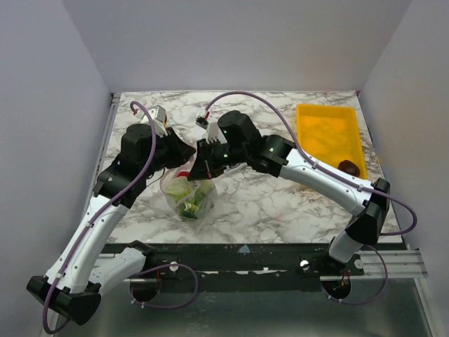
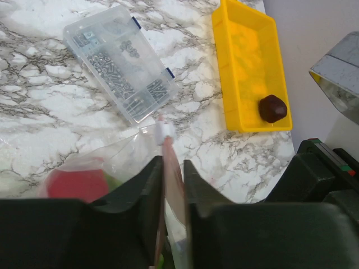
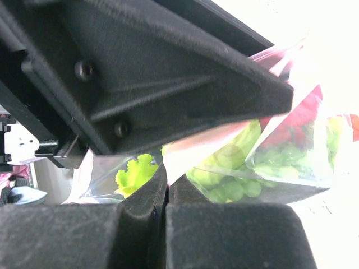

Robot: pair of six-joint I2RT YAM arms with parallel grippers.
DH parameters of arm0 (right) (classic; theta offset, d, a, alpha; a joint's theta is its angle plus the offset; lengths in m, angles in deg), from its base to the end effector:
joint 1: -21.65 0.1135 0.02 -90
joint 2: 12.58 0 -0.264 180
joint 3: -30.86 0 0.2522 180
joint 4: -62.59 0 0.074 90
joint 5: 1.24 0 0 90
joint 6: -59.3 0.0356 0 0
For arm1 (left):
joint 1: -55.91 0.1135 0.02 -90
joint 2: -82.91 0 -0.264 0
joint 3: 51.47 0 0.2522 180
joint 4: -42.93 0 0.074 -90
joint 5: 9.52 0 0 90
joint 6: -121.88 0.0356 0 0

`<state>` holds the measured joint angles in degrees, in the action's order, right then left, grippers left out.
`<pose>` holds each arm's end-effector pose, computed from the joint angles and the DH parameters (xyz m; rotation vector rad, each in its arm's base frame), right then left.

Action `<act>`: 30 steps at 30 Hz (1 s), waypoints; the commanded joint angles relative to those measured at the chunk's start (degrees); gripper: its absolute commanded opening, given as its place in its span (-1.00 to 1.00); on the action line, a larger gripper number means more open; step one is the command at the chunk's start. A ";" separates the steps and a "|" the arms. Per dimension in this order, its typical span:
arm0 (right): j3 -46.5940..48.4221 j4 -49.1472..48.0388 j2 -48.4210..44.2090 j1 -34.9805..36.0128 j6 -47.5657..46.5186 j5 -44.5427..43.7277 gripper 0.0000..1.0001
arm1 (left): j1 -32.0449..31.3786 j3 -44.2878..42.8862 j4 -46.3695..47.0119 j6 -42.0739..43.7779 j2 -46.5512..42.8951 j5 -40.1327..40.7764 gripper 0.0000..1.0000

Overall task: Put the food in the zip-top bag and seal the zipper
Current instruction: Adjust the zipper food storage bag at the center of the board.

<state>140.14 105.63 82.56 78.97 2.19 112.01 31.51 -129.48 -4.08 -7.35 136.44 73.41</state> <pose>0.1942 0.3288 0.3865 -0.7670 2.2103 1.3083 0.1745 -0.0840 0.3884 -0.1814 2.0516 -0.8325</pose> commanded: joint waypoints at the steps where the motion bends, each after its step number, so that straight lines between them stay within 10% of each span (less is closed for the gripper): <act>1: -0.29 -1.27 -0.66 0.42 -1.26 -1.00 -0.99 | -0.30 -2.23 -1.35 1.27 0.73 2.52 -0.79; 12: -3.06 -1.17 -6.47 4.84 -5.34 -15.79 0.55 | -0.29 -0.58 -2.17 -13.31 -2.77 14.02 -1.00; 20: -7.22 -4.40 -10.25 9.30 -9.88 -29.90 0.69 | -0.25 2.70 4.08 -18.93 -5.86 9.27 -1.00; 30: -11.63 -0.83 -18.49 0.03 -18.70 -27.81 0.85 | 0.20 0.56 9.25 11.49 -3.55 -14.50 -1.00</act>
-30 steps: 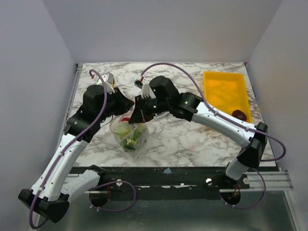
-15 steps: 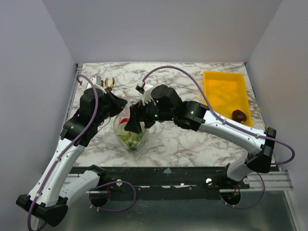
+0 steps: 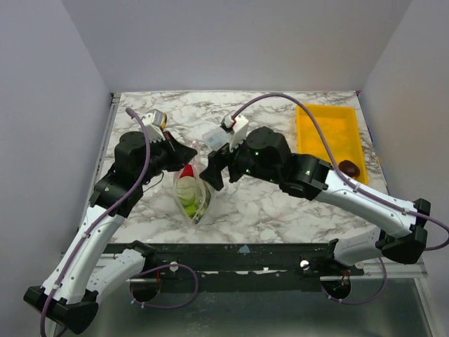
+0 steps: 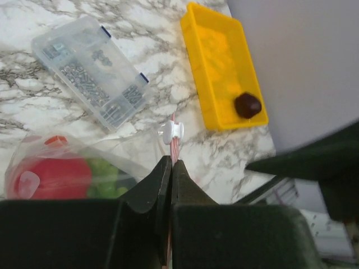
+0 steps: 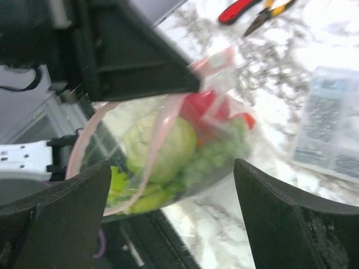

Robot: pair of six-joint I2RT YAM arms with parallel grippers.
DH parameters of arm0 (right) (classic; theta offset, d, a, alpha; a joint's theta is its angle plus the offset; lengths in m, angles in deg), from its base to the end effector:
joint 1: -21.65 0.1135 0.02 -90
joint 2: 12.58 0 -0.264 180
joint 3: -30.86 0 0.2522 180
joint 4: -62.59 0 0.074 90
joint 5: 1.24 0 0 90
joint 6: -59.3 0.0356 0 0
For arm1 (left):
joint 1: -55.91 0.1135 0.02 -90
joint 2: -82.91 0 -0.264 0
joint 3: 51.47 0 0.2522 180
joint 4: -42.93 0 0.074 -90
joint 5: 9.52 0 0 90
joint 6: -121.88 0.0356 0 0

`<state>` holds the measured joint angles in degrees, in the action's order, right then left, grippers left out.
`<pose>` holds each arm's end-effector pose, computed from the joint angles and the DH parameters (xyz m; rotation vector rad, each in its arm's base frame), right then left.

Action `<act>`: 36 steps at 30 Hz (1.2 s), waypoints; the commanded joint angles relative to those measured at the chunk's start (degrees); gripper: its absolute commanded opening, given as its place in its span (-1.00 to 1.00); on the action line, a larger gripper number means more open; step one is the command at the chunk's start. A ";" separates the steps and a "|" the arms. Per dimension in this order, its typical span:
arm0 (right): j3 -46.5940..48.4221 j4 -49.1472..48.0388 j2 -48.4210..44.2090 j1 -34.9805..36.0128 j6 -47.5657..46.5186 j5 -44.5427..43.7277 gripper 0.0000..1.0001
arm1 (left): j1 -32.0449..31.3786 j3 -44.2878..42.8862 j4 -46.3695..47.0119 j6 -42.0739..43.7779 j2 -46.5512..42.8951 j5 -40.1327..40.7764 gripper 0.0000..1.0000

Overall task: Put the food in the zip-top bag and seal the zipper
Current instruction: Adjust the zipper food storage bag at the center of the board.

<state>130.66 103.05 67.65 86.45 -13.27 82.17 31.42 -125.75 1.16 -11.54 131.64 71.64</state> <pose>0.1378 0.2833 0.4192 -0.7403 1.8876 0.8296 0.1599 -0.0789 0.3902 -0.2103 1.9531 -0.9478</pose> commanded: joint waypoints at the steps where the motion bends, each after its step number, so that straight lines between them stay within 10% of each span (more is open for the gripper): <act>1: -3.01 1.89 -3.81 -11.13 -3.05 6.95 0.84 | 0.44 -3.95 2.74 18.24 2.16 -14.31 -1.00; 15: -16.21 -12.70 -10.12 -19.26 -10.74 47.30 0.64 | 1.03 -9.97 -3.49 29.90 9.87 -50.41 -1.00; 24: -17.76 -17.73 -7.24 -23.27 -10.88 61.03 0.27 | 1.03 -6.25 0.75 27.49 9.55 -56.06 -1.00; 32: -20.11 -25.31 -5.50 -23.22 -6.04 67.72 -0.17 | 1.02 -4.69 4.41 24.23 10.81 -59.26 -1.00; 36: -21.53 -29.13 -5.04 -23.22 -3.65 69.31 -0.83 | 0.99 -5.09 2.70 24.57 11.30 -57.30 -1.00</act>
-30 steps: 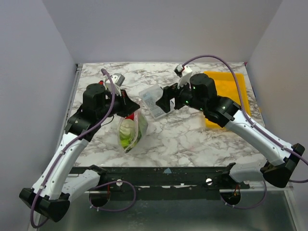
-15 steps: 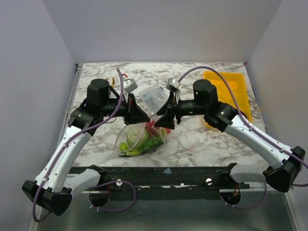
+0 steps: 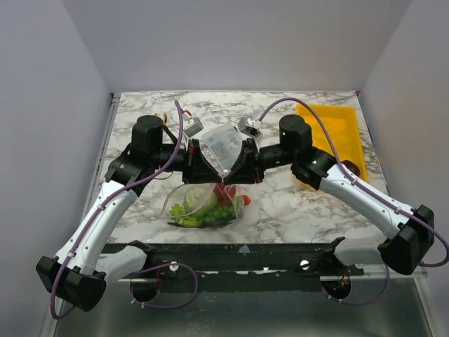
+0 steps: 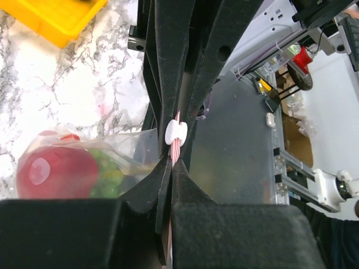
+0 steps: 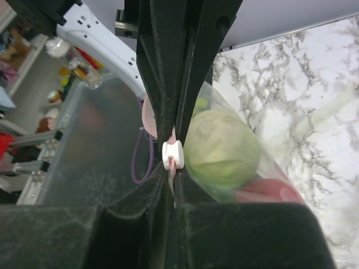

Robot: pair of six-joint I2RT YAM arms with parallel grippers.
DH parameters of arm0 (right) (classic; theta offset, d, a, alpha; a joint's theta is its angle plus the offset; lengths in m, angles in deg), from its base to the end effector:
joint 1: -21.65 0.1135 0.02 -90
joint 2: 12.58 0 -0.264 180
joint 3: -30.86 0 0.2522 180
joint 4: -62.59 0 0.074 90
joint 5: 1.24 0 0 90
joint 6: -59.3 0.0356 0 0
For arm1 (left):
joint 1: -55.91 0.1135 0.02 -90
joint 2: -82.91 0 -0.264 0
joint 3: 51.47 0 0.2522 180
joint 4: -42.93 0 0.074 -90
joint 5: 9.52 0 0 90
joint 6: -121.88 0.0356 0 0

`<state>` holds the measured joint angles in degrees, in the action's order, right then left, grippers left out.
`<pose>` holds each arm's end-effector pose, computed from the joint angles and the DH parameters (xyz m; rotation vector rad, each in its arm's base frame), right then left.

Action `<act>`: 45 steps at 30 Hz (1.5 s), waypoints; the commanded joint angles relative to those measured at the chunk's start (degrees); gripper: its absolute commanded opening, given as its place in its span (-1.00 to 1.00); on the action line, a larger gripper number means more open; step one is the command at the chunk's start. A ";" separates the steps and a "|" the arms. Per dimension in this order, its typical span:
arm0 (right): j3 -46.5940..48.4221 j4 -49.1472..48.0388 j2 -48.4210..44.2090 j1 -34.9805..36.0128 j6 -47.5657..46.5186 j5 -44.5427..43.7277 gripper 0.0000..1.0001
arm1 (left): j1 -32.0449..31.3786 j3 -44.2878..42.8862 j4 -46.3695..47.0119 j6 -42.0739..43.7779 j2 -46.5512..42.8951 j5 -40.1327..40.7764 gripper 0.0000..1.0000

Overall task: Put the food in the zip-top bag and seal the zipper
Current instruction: Adjust the zipper food storage bag at the center of the board, then zip the zipper food storage bag at the center of the board.

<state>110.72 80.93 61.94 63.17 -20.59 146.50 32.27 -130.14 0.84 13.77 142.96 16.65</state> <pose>0.1981 0.2156 0.3705 -1.2443 1.5156 1.5134 0.1791 -0.1133 0.3870 0.8695 1.8656 -1.5542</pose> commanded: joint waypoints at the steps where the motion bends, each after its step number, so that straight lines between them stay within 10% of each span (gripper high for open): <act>1: -2.05 -7.92 0.68 0.06 4.42 5.25 -0.97 | 0.17 -0.90 2.07 -0.28 -0.03 -0.79 -1.00; 3: -2.88 -9.29 0.59 0.03 6.39 4.01 -0.99 | 0.17 -1.33 -0.68 0.98 -0.17 2.87 -0.95; 10: -2.43 -9.38 1.69 0.04 17.80 -6.47 -0.99 | -1.97 -1.85 -8.18 6.06 -4.53 19.91 0.33; 17: -0.74 -6.34 2.20 -0.04 24.77 -11.80 -0.99 | -11.04 -0.76 -8.93 11.48 -8.65 39.73 0.47; 26: 0.86 -5.63 1.20 -0.04 28.32 -11.33 -0.99 | -13.63 2.10 -6.01 11.93 -9.65 48.45 0.32; 37: 1.61 1.18 -0.11 -0.09 21.95 -11.48 -0.99 | -13.90 0.78 -5.96 13.59 -9.15 47.18 -1.00; 40: 3.54 7.97 -0.18 -0.10 15.33 -12.47 -0.98 | -13.90 0.65 -6.70 14.21 -9.31 45.24 -1.00; 45: 8.56 19.15 0.32 0.04 5.83 -14.46 -0.27 | -13.92 1.01 -5.55 14.16 -9.97 41.49 -1.00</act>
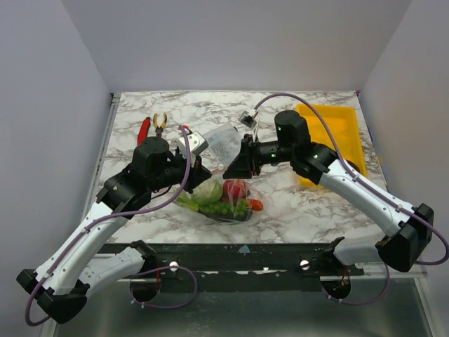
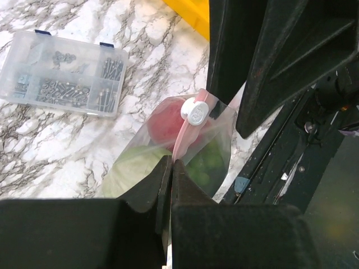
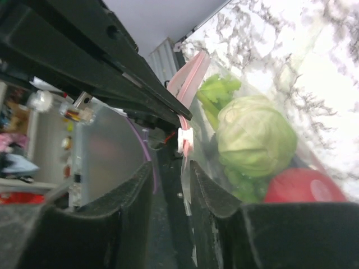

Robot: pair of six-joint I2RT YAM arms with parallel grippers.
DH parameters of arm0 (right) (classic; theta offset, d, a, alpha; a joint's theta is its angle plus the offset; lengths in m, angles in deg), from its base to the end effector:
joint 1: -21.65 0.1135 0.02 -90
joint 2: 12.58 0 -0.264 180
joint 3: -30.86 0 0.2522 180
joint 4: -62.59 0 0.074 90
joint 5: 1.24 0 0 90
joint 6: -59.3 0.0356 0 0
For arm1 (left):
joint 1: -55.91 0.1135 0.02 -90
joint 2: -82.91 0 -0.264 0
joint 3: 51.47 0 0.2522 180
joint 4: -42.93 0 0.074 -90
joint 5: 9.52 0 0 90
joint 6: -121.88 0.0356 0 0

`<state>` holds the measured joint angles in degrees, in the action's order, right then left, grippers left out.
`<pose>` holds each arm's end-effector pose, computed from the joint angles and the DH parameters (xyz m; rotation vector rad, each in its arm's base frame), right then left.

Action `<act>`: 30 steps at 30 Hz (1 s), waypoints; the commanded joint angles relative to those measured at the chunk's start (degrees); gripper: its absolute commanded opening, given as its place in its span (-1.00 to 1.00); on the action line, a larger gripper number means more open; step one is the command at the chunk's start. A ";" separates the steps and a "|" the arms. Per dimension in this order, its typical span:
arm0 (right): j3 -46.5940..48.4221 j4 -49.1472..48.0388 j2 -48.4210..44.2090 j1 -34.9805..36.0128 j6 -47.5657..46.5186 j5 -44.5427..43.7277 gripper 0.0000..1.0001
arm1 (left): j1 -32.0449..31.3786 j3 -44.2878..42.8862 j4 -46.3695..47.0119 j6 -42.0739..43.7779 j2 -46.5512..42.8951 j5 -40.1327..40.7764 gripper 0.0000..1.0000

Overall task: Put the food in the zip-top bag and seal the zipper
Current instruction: Zip the zipper food storage bag at the center of the board.

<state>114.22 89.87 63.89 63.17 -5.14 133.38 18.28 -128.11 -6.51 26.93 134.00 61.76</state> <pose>0.2093 0.2187 0.3658 -0.8634 1.9483 1.4880 0.1357 -0.1191 0.3841 0.7851 1.8988 -0.7965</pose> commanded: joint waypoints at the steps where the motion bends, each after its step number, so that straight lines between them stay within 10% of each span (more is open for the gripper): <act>1: 6.18 11.42 -1.58 0.03 -10.99 -1.30 -0.18 | 0.07 -1.09 1.98 0.82 -0.98 -4.35 -1.00; 16: 17.26 20.67 3.90 -0.07 -18.25 2.52 0.07 | 0.17 -1.51 1.74 -0.24 -1.34 -6.21 -1.00; 30: 21.01 23.56 9.48 0.01 -20.48 8.07 -0.19 | 0.10 -1.46 1.72 -0.62 -1.34 -7.47 -1.00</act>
<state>133.72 110.94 71.87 63.17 -24.33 138.37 18.33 -128.13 -6.97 26.58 133.89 56.34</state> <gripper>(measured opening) 0.436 0.012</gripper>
